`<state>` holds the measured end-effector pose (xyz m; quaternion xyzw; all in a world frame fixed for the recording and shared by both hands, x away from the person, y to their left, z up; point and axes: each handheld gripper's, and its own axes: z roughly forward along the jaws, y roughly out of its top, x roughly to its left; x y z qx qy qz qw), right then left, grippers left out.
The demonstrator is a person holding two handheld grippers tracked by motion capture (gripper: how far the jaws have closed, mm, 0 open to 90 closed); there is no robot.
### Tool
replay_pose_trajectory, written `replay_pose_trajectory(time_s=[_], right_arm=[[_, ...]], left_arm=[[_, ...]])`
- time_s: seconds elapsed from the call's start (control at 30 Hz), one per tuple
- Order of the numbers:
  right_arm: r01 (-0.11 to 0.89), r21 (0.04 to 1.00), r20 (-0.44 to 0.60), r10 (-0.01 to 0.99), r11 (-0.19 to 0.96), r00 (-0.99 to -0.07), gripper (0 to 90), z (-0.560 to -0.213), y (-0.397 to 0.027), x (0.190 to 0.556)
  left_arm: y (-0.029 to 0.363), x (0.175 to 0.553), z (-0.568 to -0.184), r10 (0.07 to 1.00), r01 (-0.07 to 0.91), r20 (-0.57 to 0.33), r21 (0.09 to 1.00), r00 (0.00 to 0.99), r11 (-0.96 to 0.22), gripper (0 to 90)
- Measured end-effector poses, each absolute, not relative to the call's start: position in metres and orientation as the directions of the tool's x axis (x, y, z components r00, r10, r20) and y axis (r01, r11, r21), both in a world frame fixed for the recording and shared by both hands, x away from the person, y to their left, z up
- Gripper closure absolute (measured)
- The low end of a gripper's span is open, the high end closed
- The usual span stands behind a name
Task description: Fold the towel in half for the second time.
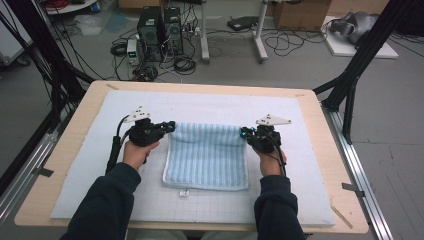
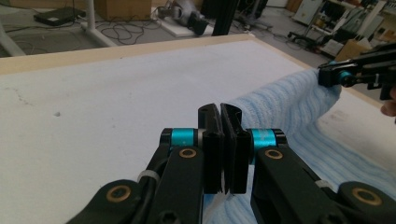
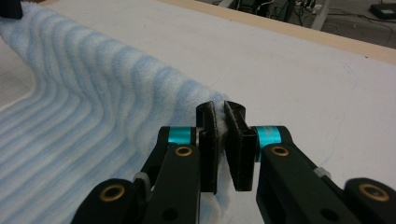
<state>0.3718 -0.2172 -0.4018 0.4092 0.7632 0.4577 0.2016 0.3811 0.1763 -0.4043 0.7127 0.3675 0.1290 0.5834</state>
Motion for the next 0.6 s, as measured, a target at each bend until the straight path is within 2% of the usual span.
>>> replay_pose_trajectory(time_s=[0.13, 0.6], right_arm=[[0.425, 0.871, 0.062, 0.803, 0.246, -0.593, 84.1, -0.402, -0.219, 0.358], [0.371, 0.894, 0.044, 0.773, 0.253, -0.633, 83.4, -0.405, -0.220, 0.308]], left_arm=[[0.177, 0.370, -0.404, 0.657, 0.376, -0.230, 0.922, 0.718, -0.088, 86.9], [0.184, 0.322, -0.416, 0.610, 0.338, -0.205, 0.935, 0.766, -0.110, 86.8]])
